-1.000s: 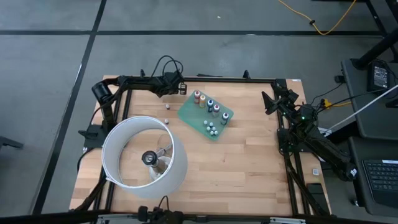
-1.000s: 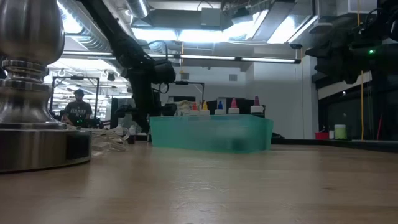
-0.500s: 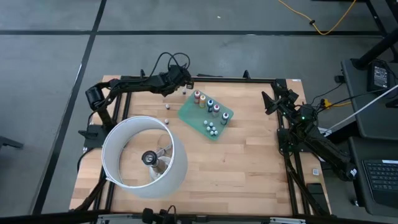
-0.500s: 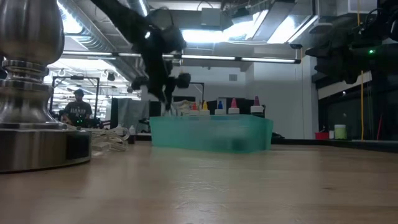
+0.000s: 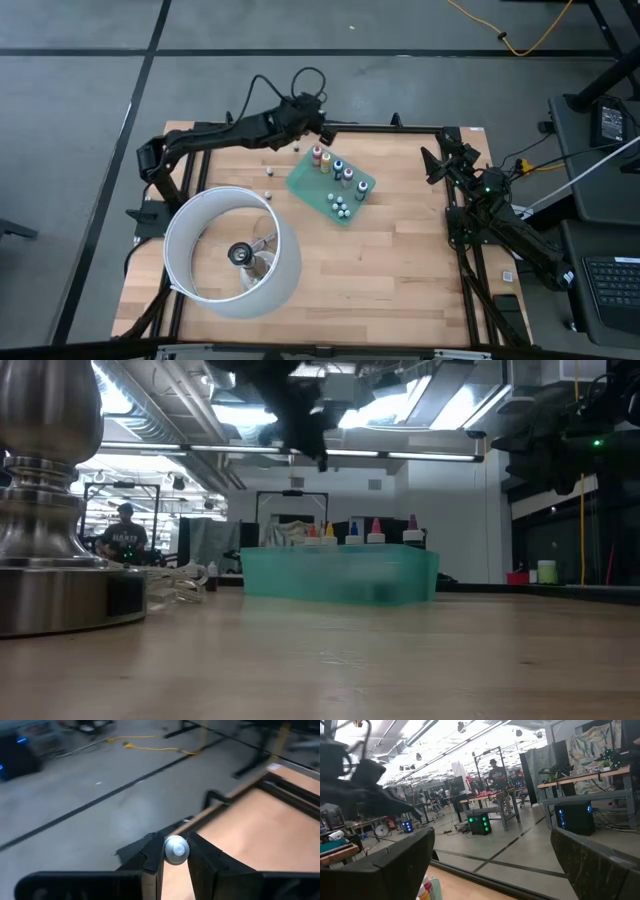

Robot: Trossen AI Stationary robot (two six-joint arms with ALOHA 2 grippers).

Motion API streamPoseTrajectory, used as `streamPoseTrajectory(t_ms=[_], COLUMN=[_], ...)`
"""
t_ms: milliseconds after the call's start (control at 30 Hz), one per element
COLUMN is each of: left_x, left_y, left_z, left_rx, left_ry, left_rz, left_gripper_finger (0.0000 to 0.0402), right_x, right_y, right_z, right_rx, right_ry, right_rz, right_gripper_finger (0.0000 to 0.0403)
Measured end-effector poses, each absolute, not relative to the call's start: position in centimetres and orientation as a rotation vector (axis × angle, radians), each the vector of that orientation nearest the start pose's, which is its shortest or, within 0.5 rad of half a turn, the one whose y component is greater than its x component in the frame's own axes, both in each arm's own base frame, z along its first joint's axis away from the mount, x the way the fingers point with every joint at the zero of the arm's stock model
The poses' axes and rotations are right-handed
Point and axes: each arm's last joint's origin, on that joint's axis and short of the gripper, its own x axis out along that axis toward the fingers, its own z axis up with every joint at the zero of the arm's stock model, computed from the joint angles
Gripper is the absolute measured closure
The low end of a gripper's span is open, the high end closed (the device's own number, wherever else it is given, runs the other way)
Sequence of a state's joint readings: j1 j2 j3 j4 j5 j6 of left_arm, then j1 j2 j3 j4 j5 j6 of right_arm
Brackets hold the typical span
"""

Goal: Pick & Place food coloring
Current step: Put the small blue food coloring bottle into the green bin

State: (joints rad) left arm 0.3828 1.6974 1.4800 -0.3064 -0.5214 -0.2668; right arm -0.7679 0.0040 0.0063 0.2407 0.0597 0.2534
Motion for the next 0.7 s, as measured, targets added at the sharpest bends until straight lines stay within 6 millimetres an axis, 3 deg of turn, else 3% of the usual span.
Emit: streamPoseTrajectory(t_ms=[233, 700], left_x=[36.4, 38.7], left_y=[12.9, 8.2], left_z=[33.0, 29.4], left_rx=[-0.177, -0.164], left_ry=[0.499, 0.700], left_rz=[0.760, 0.548], left_gripper_finger=[0.0343, 0.0343], right_x=[6.7, 6.7], right_y=[-6.7, -6.7], right_z=[18.8, 18.8], right_rx=[0.151, 0.151], right_ry=[-0.337, -0.337], right_rz=[-0.788, -0.788], right_gripper_finger=[0.0004, 0.0004])
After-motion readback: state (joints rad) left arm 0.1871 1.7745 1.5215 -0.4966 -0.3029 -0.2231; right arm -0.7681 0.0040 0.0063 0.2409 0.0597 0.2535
